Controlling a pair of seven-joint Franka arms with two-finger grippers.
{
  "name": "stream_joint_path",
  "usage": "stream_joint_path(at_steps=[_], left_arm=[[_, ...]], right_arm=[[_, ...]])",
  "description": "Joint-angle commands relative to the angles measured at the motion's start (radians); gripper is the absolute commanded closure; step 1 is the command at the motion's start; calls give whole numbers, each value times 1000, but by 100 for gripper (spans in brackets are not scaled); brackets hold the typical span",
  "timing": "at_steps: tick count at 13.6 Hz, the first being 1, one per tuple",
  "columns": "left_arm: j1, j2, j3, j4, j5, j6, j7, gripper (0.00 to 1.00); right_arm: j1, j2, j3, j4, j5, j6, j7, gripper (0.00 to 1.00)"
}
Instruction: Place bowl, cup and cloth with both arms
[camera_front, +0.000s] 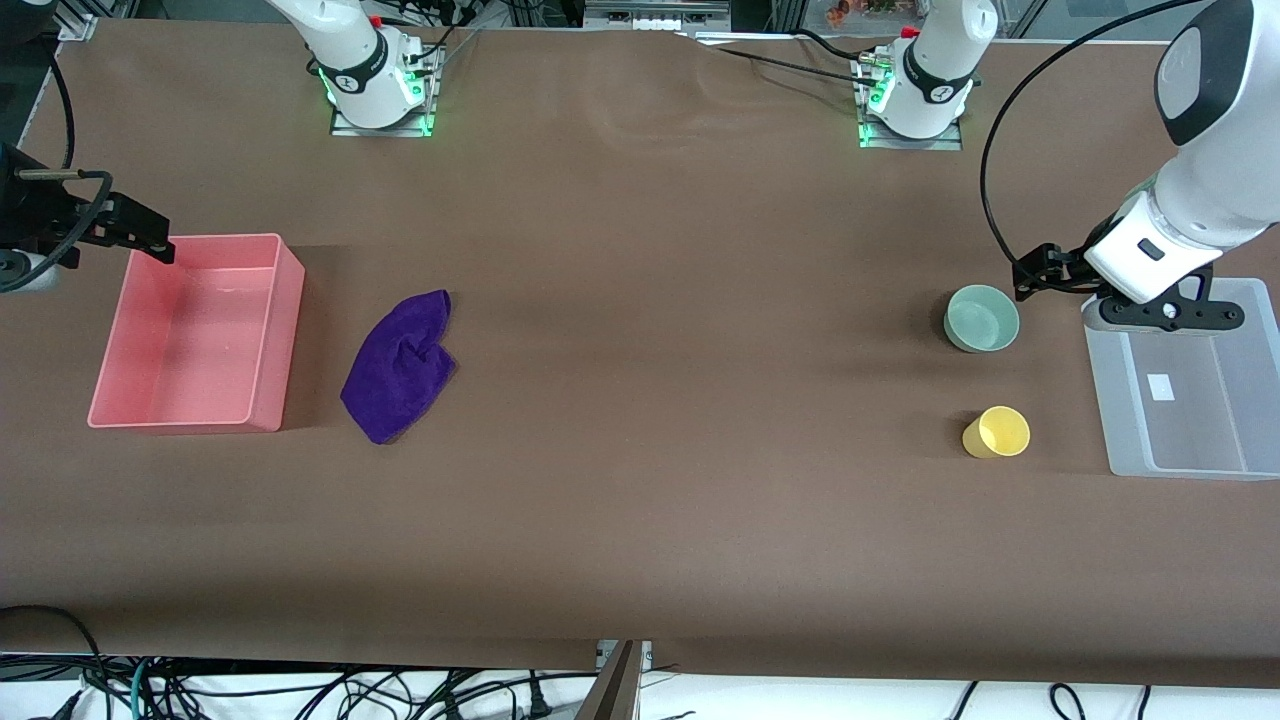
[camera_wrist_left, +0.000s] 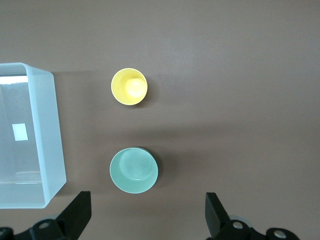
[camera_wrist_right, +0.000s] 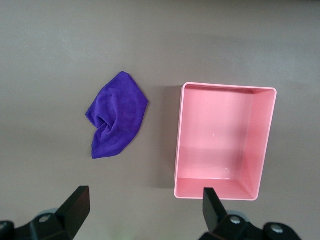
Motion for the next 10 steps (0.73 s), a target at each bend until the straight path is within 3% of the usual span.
stream_joint_path(at_steps=[1,6,10], left_arm=[[7,-4,7,-5,-9,0,24,0],[43,20,7,-15,-9,-9,27,0],[83,39,7,-64,-9,-8,189,0]], right_arm=[[-2,21,-3,17,-4,-1,-11,0],[1,35,-3,11,-1,-3,3,0],[21,143,5,6,15,9,3,0]])
